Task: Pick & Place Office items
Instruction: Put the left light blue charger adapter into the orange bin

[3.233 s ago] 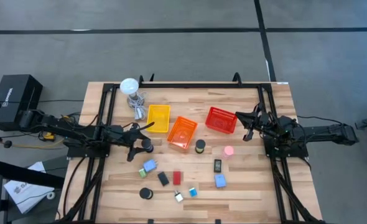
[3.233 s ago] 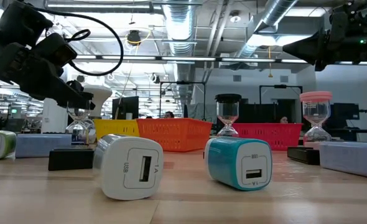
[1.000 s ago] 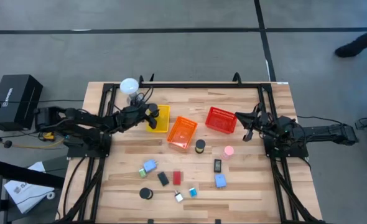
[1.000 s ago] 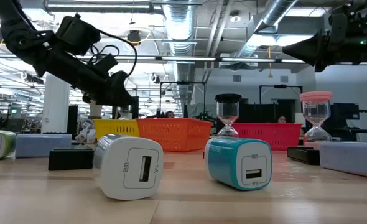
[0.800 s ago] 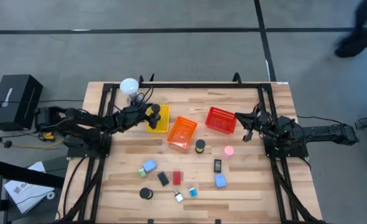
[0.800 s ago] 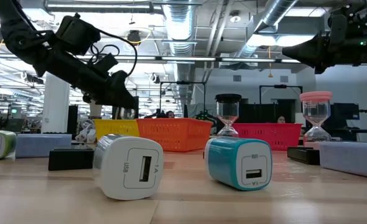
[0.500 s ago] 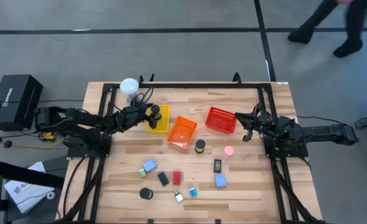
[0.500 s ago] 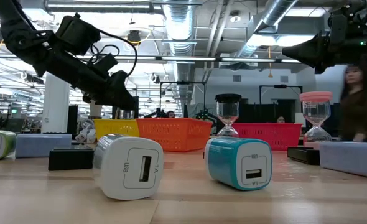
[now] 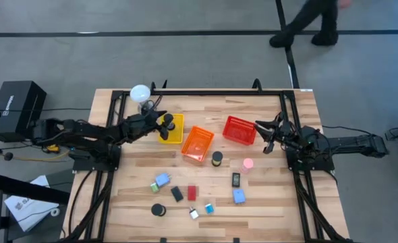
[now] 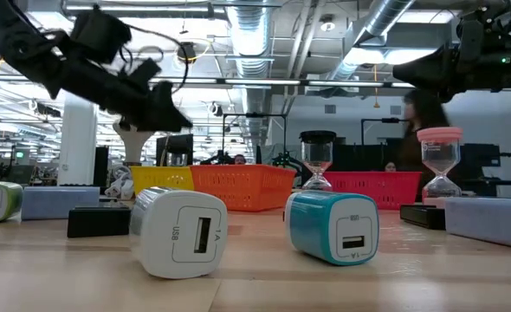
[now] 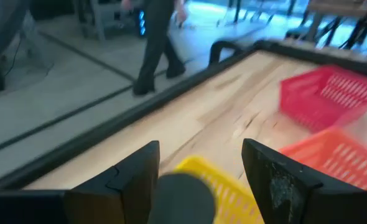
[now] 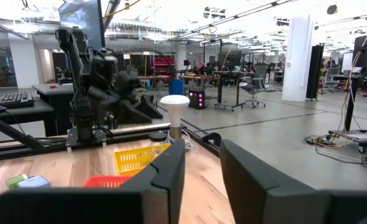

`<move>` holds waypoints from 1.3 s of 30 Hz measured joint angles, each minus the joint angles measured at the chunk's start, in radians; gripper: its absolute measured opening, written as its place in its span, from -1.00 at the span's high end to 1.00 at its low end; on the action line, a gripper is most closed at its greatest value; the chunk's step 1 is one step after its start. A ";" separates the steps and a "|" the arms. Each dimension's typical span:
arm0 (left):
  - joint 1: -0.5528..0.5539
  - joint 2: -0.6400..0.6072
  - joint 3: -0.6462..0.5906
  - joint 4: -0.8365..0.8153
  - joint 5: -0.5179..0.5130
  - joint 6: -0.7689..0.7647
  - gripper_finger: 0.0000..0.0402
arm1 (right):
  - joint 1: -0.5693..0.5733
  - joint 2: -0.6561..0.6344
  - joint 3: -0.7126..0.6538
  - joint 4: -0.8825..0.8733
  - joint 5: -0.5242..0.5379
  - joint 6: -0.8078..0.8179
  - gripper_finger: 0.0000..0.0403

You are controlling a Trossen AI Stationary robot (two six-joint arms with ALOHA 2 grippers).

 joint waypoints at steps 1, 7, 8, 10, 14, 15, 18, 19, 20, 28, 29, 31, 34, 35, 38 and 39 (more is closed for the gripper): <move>-0.007 -0.026 0.000 0.002 0.008 0.009 -0.10 | 0.000 0.000 0.000 0.000 -0.001 0.000 0.49; -0.049 -0.178 0.000 0.003 0.154 0.028 -0.07 | 0.000 0.000 0.000 0.000 -0.004 0.000 0.37; -0.058 -0.198 0.000 0.001 0.192 0.027 -0.07 | 0.000 0.000 0.000 0.000 -0.005 0.000 0.36; -0.081 -0.230 0.000 0.002 0.264 0.027 -0.06 | 0.000 0.000 0.000 0.000 -0.028 0.000 0.34; -0.136 -0.267 0.000 0.001 0.374 0.027 -0.04 | 0.002 0.000 0.000 0.000 -0.103 0.045 0.34; -0.152 -0.270 0.000 0.001 0.392 0.028 -0.03 | 0.002 0.000 0.000 0.000 -0.119 0.059 0.34; -0.199 -0.270 0.000 -0.002 0.447 0.027 -0.01 | 0.002 0.000 0.000 0.000 -0.149 0.089 0.34; -0.214 -0.270 0.000 -0.001 0.464 0.027 0.00 | 0.002 0.000 0.000 0.000 -0.156 0.099 0.34; -0.231 -0.268 0.000 -0.001 0.473 0.027 0.01 | 0.002 0.000 0.000 0.000 -0.162 0.109 0.34; -0.364 -0.253 0.000 -0.006 0.441 -0.004 0.04 | 0.003 0.001 0.000 0.024 -0.219 0.158 0.34; -0.376 -0.252 0.000 -0.004 0.414 -0.027 0.03 | 0.004 0.012 0.000 0.045 -0.229 0.158 0.34; -0.393 -0.237 0.008 -0.007 0.365 -0.054 0.03 | 0.011 0.062 0.005 0.048 -0.235 0.158 0.34; -0.409 -0.215 0.050 -0.055 0.337 -0.058 0.01 | 0.029 0.141 0.036 0.056 -0.229 0.157 0.34; -0.414 -0.207 0.071 -0.083 0.328 -0.059 0.01 | 0.034 0.169 0.054 0.076 -0.229 0.157 0.34; -0.417 -0.174 0.144 -0.217 0.301 -0.060 0.02 | 0.053 0.279 0.095 0.114 -0.228 0.157 0.34; -0.417 -0.160 0.173 -0.274 0.298 -0.060 0.02 | 0.061 0.319 0.114 0.112 -0.229 0.157 0.34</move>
